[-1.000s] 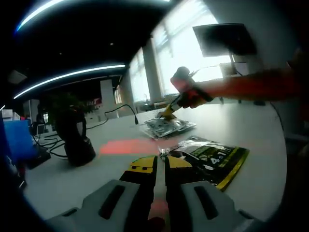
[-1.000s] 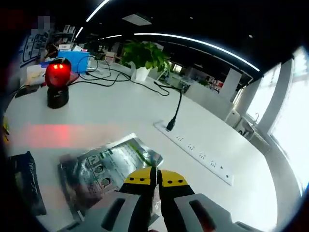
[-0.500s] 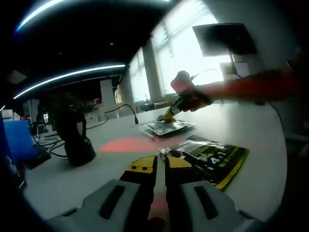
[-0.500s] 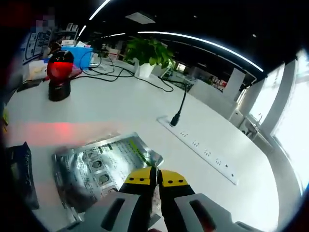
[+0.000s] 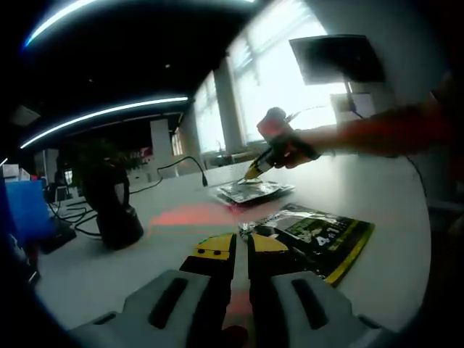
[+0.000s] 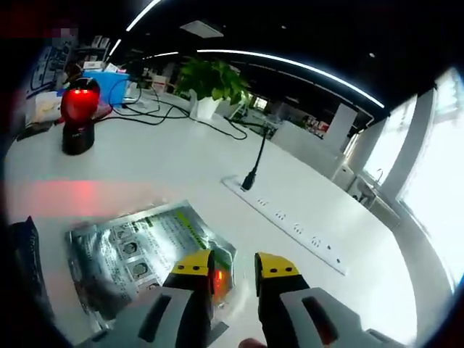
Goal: Clip sheet goods on table flip sheet goods clip sheet goods scan sheet goods put sheet goods back to table
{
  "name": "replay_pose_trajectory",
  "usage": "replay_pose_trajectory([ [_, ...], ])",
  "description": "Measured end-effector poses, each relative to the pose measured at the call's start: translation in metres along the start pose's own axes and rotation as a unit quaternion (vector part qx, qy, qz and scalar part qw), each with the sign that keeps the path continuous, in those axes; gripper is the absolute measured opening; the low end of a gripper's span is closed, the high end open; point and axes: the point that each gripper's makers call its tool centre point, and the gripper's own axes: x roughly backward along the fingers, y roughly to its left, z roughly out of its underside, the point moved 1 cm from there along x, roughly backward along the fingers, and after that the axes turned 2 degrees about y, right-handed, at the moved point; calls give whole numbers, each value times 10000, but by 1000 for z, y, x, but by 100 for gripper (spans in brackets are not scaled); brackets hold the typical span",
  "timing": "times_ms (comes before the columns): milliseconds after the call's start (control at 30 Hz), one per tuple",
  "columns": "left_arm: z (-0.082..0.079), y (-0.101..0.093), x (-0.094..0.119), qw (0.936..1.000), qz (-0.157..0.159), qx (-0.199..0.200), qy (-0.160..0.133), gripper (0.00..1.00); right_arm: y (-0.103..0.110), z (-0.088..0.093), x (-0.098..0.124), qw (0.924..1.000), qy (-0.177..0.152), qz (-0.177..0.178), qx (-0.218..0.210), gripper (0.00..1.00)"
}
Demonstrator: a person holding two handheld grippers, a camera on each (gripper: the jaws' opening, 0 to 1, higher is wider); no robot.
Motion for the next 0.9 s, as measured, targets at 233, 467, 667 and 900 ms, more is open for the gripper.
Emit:
replay_pose_trajectory([
  [233,0,-1,0,10000,-6,-6,5,0,-11,-13,16,9992,-236,175,-278,2],
  [467,-1,-1,1,10000,-7,-14,1,0,-5,-13,27,9983,-294,109,-487,0],
  [667,-1,-2,0,10000,-1,-8,3,0,-2,-16,34,9981,-379,16,-490,0],
  [900,-1,-1,0,10000,-21,-27,22,0,3,-16,52,9978,-476,-71,-447,0],
])
